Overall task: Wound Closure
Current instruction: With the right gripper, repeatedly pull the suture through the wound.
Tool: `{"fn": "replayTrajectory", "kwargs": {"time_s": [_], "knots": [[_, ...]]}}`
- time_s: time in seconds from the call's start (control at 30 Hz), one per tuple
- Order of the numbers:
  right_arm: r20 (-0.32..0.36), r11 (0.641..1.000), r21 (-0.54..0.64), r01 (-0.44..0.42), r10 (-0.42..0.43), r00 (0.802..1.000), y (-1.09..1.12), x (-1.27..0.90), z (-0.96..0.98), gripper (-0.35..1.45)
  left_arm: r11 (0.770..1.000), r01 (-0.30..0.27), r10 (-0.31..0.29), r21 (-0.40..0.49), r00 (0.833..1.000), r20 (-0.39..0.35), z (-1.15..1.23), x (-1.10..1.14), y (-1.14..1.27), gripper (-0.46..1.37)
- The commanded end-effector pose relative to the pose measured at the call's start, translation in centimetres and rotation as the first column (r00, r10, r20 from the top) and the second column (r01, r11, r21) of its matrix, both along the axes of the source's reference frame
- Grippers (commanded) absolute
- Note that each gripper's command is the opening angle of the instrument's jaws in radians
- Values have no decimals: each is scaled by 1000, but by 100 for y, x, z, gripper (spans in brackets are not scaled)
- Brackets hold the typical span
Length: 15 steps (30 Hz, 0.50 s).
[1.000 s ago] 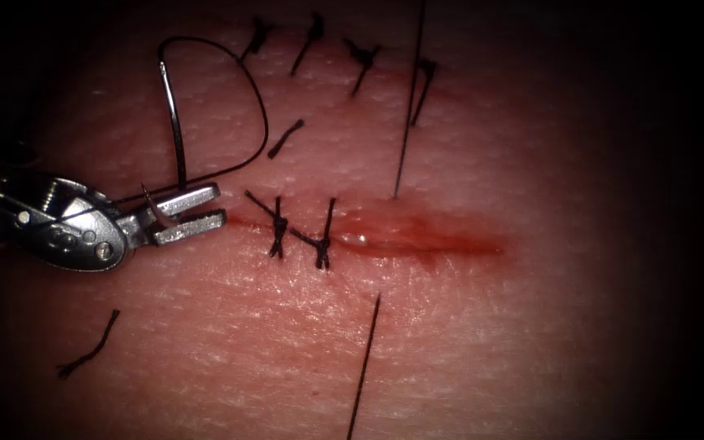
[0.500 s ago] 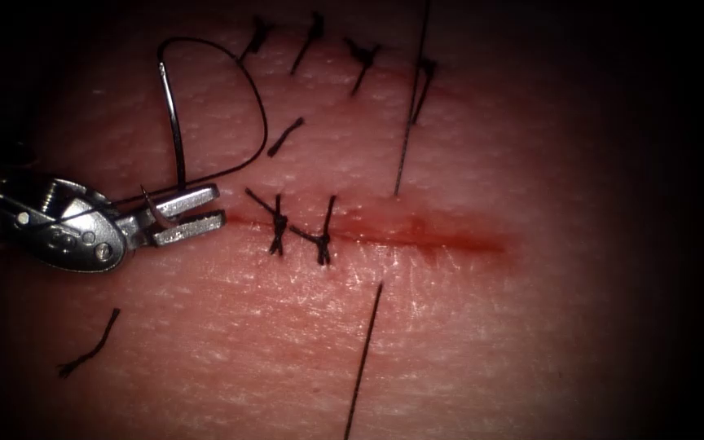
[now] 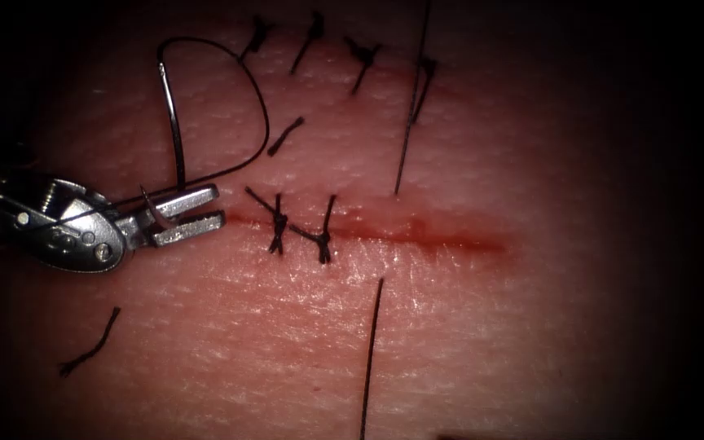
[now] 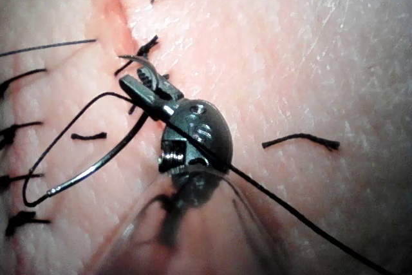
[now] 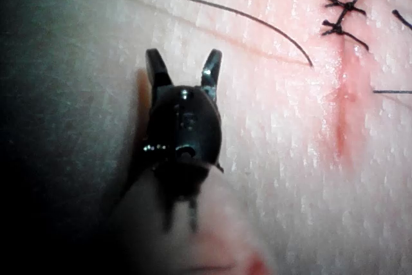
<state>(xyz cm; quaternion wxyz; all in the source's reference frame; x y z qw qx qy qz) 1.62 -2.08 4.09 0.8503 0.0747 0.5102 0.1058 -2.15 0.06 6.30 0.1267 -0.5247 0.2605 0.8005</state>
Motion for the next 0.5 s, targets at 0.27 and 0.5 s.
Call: {"fn": "replayTrajectory", "kwargs": {"time_s": [0.27, 0.5], "knots": [[5, 999, -11, -38, 38, 999, 21, -19, 6, 130, 1000, -4, 4, 2, 1000, -1, 0, -1, 0, -35], [5, 998, -32, -46, 46, 999, 67, 6, 54, 132, 1000, -5, 5, 6, 1000, 4, 0, -2, 0, -35]]}}
